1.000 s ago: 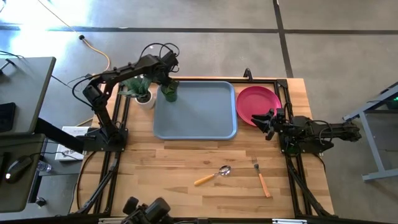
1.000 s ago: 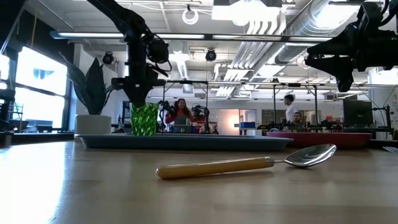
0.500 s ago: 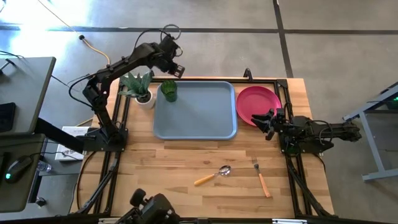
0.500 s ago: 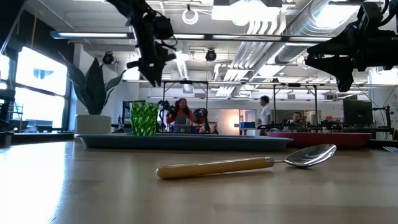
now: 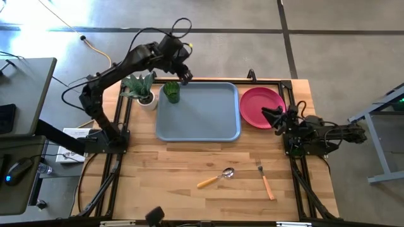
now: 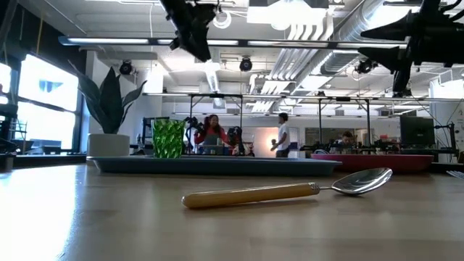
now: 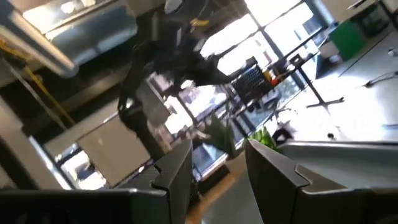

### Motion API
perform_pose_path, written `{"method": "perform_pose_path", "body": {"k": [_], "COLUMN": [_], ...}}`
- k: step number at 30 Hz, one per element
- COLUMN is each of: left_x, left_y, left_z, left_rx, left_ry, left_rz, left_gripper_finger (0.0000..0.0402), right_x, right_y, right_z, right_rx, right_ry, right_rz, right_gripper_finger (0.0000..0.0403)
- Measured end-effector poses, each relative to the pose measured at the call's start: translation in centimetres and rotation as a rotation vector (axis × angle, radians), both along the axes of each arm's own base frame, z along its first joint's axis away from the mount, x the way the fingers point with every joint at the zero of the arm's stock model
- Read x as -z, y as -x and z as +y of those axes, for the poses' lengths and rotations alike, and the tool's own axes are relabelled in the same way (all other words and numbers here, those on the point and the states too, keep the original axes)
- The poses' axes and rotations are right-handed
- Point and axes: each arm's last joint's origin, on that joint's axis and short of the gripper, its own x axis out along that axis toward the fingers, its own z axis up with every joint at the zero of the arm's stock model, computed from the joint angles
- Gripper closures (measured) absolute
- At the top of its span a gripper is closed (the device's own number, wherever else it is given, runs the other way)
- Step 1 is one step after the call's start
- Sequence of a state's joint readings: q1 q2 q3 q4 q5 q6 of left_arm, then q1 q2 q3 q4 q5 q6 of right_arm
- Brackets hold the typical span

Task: Pick and place plate/cup/fork/spoon on tray
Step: Put the pink plate on the blue tray

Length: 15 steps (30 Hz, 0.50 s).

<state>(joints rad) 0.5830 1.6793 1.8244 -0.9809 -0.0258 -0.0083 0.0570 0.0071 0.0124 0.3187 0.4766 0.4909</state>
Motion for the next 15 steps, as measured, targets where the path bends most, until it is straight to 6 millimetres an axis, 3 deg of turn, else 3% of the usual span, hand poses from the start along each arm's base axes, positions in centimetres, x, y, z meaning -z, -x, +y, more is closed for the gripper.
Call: {"method": "perform_pose_path", "body": {"k": [7, 15], "left_x": [-0.4, -0.2], "left_y": [-1.7, -3.2], "left_z": [-3.9, -7.0], "left_rx": [0.171, 0.315], "left_ry": [-0.038, 0.006], "left_rz": [0.015, -0.016], "left_gripper_finger": [0.0311, 0.0311], "right_x": [-2.1, -6.5], "right_y": [0.9, 2.9], "right_z": [-0.3, -0.4], "right_rx": [0.122, 0.213], "right_ry": [0.070, 0.220], "right_rz": [-0.106, -0.177], "right_gripper_finger": [0.0263, 0.0263]}}
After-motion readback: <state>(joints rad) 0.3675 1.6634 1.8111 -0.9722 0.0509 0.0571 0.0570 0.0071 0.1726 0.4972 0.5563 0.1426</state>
